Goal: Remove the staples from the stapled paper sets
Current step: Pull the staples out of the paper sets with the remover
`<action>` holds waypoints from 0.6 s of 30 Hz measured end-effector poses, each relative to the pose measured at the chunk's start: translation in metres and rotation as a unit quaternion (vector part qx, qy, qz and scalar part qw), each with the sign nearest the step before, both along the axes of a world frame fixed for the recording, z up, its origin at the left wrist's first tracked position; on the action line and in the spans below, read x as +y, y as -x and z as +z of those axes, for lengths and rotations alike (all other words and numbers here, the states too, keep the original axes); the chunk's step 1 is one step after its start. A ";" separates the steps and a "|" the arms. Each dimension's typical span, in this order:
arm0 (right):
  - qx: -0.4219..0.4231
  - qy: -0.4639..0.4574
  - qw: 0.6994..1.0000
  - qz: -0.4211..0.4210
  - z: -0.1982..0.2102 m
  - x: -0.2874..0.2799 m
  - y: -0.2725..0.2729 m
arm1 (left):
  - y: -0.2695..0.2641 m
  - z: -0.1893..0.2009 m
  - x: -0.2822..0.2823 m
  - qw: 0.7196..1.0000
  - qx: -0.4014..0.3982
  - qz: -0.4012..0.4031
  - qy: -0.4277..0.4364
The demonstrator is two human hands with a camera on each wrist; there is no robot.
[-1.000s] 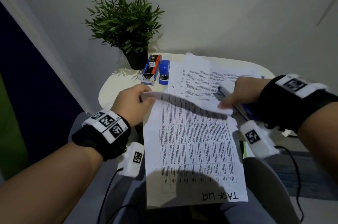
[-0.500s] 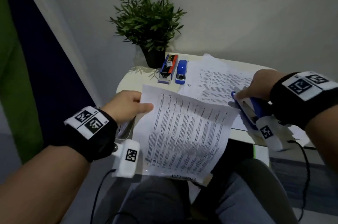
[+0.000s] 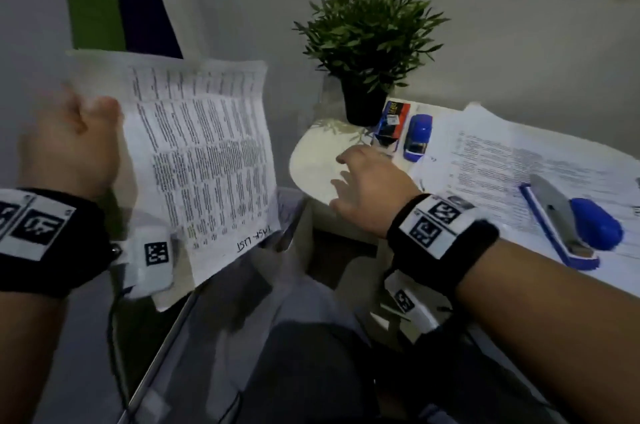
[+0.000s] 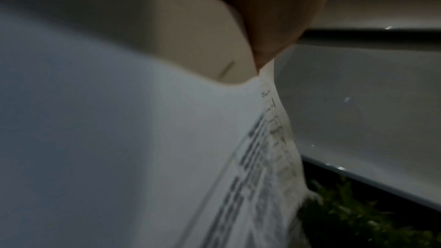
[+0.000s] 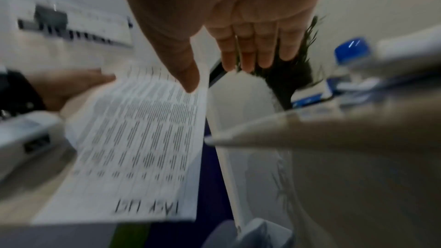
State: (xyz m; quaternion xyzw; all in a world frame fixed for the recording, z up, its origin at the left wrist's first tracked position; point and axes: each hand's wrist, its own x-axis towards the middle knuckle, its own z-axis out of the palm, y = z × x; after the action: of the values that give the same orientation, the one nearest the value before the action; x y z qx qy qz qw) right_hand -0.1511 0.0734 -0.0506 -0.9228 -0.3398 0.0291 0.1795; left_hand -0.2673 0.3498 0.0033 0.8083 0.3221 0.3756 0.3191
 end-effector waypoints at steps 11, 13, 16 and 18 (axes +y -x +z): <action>-0.048 0.152 0.987 0.028 -0.043 0.044 -0.019 | -0.044 -0.124 0.017 0.990 0.138 0.012 0.040; -0.045 0.157 0.986 0.031 -0.042 0.045 -0.018 | -0.059 -0.143 0.018 0.986 0.160 0.011 0.053; -0.045 0.160 0.986 0.026 -0.042 0.046 -0.017 | -0.079 -0.169 0.021 0.982 0.185 -0.010 0.034; -0.045 0.165 0.985 0.023 -0.043 0.047 -0.017 | -0.089 -0.185 0.025 0.980 0.198 -0.016 0.027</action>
State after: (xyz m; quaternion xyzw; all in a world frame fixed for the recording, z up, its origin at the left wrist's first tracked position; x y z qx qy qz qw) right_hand -0.1336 0.1201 -0.0940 -0.9322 -0.3588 0.0475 0.0082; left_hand -0.1781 0.3750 -0.1816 0.8627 0.3761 0.1940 0.2769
